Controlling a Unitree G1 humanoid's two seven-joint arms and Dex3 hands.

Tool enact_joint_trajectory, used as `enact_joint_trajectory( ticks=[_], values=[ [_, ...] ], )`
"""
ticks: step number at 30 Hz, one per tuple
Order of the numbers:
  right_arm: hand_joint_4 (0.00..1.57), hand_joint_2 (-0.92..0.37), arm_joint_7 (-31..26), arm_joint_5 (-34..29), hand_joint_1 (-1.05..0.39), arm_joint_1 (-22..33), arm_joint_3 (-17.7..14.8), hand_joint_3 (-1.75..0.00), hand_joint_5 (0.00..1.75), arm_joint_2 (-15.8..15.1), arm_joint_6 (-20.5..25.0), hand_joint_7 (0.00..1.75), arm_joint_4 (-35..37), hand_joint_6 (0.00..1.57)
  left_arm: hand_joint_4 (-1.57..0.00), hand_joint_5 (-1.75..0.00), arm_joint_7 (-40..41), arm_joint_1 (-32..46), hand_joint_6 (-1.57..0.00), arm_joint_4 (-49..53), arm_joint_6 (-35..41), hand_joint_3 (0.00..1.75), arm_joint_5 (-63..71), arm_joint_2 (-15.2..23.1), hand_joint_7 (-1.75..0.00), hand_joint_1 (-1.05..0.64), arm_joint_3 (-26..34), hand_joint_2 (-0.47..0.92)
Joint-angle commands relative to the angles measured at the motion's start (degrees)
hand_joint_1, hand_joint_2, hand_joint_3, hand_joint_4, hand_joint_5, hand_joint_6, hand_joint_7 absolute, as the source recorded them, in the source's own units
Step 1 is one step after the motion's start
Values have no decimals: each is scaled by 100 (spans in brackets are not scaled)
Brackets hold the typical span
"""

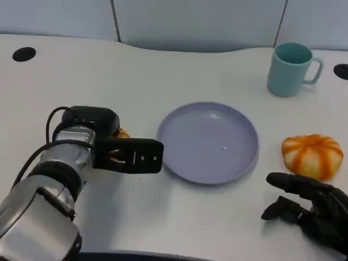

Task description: Grasp the bread from the table and place it into the plate.

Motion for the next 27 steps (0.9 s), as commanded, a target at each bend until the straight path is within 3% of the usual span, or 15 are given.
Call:
enact_joint_trajectory(
  ticks=[1, 4, 8, 12, 20, 24, 27],
  values=[
    [54, -92, -67, 16, -41, 165, -6, -8, 118, -31, 117, 14, 7, 91, -70, -96, -61, 89, -99, 110, 31, 9, -109, 39, -4, -39, 80, 92],
    [54, -92, -28, 26, -40, 148, -15, -9, 118, -28, 89, 14, 41, 90, -69, -107, 160, 137, -100, 91, -21, 10, -177, 55, -2, -38, 147, 92],
    [55, -92, -3, 20, -40, 128, -11, -9, 118, -45, 103, 14, 71, 90, -64, -110, 281, 171, -98, 90, -104, 24, -202, 86, -1, -39, 196, 92],
    [55, -92, -37, -9, -41, 141, 6, -9, 119, -43, 83, 16, 27, 90, -62, -98, 396, 179, -98, 89, -132, 30, -199, 109, -1, -37, 238, 92],
    [53, -92, -2, 5, -41, 131, -4, -9, 119, -42, 79, 16, 57, 88, -63, -95, 460, 129, -102, 69, -354, 31, -285, 209, -2, -32, 355, 92],
    [53, -92, -17, 27, -40, 121, -21, -9, 118, -34, 117, 17, 62, 88, -64, -101, 410, 1, -99, 32, -562, 31, -403, 287, -1, -33, 454, 92],
    [52, -92, -14, 33, -40, 109, -26, -8, 118, -32, 142, 18, 73, 88, -64, -87, 286, -73, -97, 33, -590, 37, -410, 305, 0, -33, 487, 92]
  ],
)
